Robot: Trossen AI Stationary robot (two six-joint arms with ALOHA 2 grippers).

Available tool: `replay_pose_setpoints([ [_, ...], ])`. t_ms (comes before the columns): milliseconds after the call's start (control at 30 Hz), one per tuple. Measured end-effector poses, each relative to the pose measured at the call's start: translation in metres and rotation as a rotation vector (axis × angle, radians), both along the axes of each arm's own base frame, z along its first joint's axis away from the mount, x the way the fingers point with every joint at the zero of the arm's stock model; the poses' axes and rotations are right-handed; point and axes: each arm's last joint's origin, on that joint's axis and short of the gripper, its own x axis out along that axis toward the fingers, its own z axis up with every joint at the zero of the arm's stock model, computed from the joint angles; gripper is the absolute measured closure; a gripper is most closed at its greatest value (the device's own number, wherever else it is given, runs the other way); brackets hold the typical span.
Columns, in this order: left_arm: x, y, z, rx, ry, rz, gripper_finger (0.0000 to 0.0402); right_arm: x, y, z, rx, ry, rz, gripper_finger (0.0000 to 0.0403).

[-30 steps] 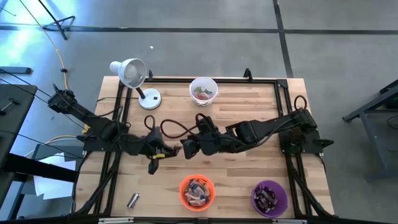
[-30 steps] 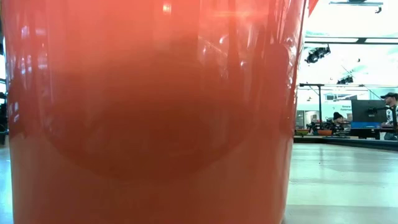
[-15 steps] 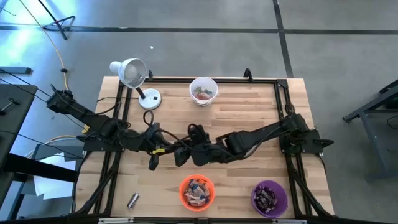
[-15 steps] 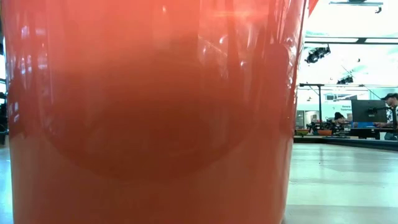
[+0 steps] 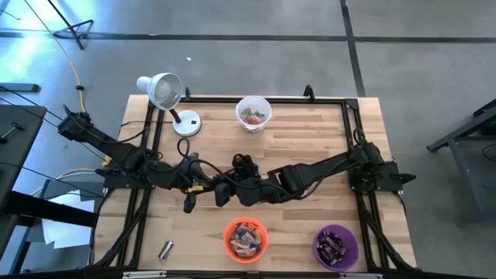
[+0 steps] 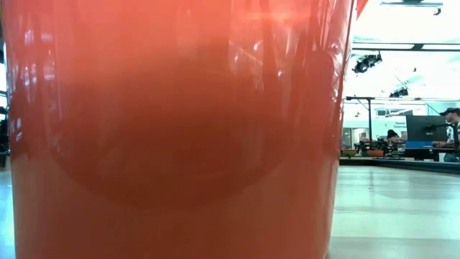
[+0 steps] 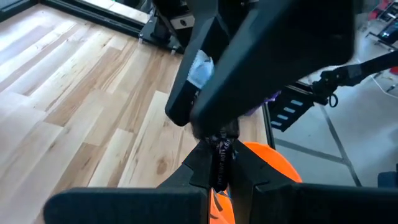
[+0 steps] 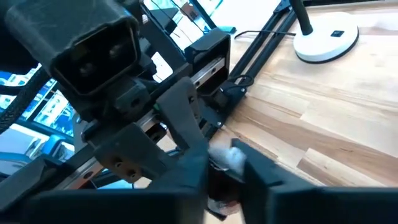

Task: Organize candy in baskets
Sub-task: Put the dark brown chocolate bar into the dark purple bucket

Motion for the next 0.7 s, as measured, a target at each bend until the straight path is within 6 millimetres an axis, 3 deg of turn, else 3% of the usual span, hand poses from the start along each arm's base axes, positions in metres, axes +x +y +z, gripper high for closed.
replay_pose_setpoints([
  [100, -0.002, 0.001, 0.002, 0.011, -0.004, -0.011, 0.0389, 0.0, 0.0, 0.0, -0.001, 0.001, 0.0, 0.0391],
  [367, -0.011, 0.005, 0.009, 0.038, -0.031, -0.046, 0.0385, 0.0, 0.0, 0.002, 0.029, -0.019, -0.004, 0.0397],
  [500, -0.016, 0.005, 0.01, 0.045, -0.012, -0.167, 0.036, 0.0, 0.001, 0.002, 0.042, -0.018, 0.012, 0.0398],
  [700, -0.031, 0.01, -0.001, 0.069, 0.163, -0.255, 0.0308, 0.0, 0.001, 0.001, 0.048, -0.012, 0.01, 0.04],
])
